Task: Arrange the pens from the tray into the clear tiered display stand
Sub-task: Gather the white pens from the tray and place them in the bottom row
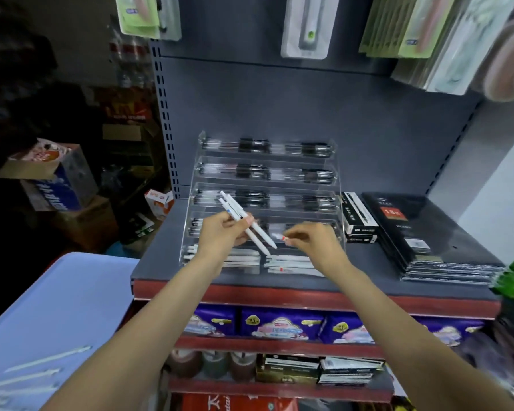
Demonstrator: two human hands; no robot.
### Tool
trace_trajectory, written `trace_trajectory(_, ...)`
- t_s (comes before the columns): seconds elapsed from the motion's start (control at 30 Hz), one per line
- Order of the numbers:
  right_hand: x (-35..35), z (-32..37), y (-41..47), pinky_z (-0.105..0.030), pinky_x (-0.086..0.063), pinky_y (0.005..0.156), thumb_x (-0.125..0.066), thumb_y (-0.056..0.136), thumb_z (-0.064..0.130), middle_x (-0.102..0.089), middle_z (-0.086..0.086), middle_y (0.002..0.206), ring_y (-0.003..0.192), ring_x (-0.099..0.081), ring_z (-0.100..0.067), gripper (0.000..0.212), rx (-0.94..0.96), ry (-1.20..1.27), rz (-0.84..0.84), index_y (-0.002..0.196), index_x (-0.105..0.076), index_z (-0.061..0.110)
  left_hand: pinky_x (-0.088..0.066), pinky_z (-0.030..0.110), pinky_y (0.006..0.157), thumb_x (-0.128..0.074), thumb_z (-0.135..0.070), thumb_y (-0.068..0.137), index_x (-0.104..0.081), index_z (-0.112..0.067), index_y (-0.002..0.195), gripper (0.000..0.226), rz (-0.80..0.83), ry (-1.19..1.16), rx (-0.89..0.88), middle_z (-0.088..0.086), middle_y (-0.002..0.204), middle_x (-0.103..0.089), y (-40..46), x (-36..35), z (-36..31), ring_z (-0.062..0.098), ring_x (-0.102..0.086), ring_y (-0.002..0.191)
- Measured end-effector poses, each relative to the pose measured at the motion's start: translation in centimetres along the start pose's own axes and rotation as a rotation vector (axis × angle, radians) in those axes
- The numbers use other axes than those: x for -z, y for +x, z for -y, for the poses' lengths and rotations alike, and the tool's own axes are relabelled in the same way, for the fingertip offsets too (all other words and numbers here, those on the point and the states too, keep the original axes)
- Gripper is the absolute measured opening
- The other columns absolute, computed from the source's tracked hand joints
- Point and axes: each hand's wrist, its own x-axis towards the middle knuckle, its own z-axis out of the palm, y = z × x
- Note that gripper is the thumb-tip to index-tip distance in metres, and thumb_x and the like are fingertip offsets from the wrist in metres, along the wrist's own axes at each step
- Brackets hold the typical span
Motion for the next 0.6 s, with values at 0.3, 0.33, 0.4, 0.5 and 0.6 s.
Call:
trace_trajectory(0.3, -1.1, -1.5, -0.6, -0.033, -0.051, 0.090, -0.063, 0.089, 0.020, -0.068, -0.001, 0.112, 0.103, -0.064, -0.020, 0.022, -0.032, -0.311, 0.186, 0.109, -0.070, 0.015, -0.056, 0.015, 0.061, -0.064, -0.007, 0.086, -0.064, -0.012, 0.086, 0.005, 0.025, 0.004, 0.037, 0.001, 0.084, -0.070, 0.3, 0.2, 0.8, 0.009, -0.068, 0.072)
trace_trajectory(0.33, -1.2, -1.6, -0.6, -0.035, -0.051, 0.090, -0.064, 0.088, 0.019, -0.069, -0.002, 0.111, 0.103, -0.064, -0.021, 0.021, -0.053, -0.297, 0.191, 0.108, -0.070, 0.014, -0.055, 0.015, 0.061, -0.064, -0.007, 0.086, -0.064, -0.011, 0.087, 0.005, 0.029, 0.001, 0.040, 0.001, 0.084, -0.070, 0.3, 0.2, 0.9, 0.008, -0.068, 0.070)
trace_trajectory(0.4, -1.2, -1.8, -0.6, -0.036, -0.051, 0.090, -0.065, 0.087, 0.016, -0.069, -0.004, 0.108, 0.101, -0.064, -0.021, 0.019, -0.079, -0.265, 0.199, 0.105, -0.072, 0.012, -0.055, 0.016, 0.060, -0.064, -0.007, 0.085, -0.064, -0.010, 0.088, 0.004, 0.032, -0.015, 0.047, 0.003, 0.086, -0.070, 0.3, 0.3, 0.9, 0.010, -0.068, 0.071)
trace_trajectory(0.5, -1.4, -1.6, -0.7, -0.038, -0.052, 0.088, -0.067, 0.086, 0.015, -0.070, -0.005, 0.105, 0.097, -0.065, -0.022, 0.017, -0.077, -0.240, 0.170, 0.101, -0.073, 0.011, -0.057, 0.017, 0.063, -0.064, -0.007, 0.085, -0.063, -0.010, 0.087, 0.004, 0.032, -0.038, 0.051, 0.006, 0.091, -0.070, 0.4, 0.6, 0.6, 0.015, -0.068, 0.079)
trace_trajectory(0.6, -1.7, -1.5, -0.7, -0.034, -0.053, 0.088, -0.066, 0.086, 0.013, -0.070, -0.006, 0.105, 0.095, -0.066, -0.021, 0.017, -0.075, -0.231, 0.161, 0.101, -0.073, 0.010, -0.057, 0.017, 0.063, -0.064, -0.005, 0.085, -0.063, -0.010, 0.085, 0.005, 0.036, -0.051, 0.050, 0.007, 0.091, -0.070, 0.2, 0.6, 0.4, 0.016, -0.068, 0.079)
